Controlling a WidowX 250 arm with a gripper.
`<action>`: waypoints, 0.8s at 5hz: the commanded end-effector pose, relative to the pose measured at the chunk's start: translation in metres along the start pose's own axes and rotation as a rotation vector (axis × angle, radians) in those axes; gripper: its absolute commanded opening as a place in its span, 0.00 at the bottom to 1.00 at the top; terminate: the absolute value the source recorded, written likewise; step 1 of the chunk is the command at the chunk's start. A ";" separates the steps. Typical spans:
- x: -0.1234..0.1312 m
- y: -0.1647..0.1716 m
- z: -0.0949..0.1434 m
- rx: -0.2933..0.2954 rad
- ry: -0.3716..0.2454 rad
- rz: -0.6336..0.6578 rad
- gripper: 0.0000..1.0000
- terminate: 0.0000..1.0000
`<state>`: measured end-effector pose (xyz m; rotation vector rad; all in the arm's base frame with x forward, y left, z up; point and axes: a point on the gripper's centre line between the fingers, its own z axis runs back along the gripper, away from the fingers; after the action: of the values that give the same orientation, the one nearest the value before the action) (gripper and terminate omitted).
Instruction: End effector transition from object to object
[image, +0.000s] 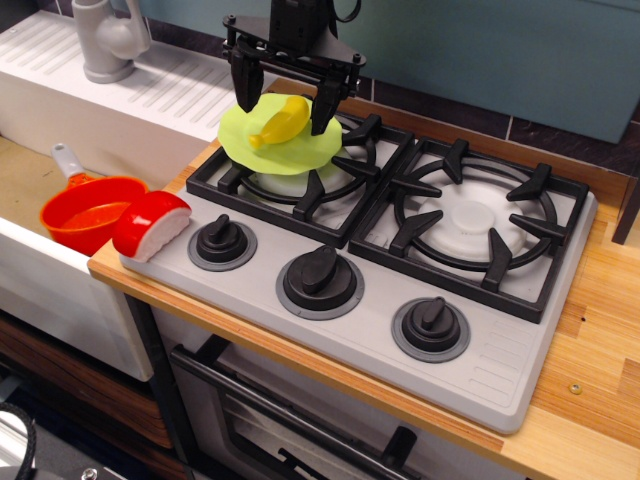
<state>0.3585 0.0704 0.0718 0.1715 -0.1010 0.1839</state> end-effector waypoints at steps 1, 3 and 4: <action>0.000 0.000 0.000 0.000 0.000 0.000 1.00 0.00; -0.019 0.015 0.030 0.024 0.017 -0.007 1.00 0.00; -0.021 0.013 0.032 0.024 0.011 0.001 1.00 0.00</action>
<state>0.3277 0.0726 0.0804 0.1876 -0.0210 0.1809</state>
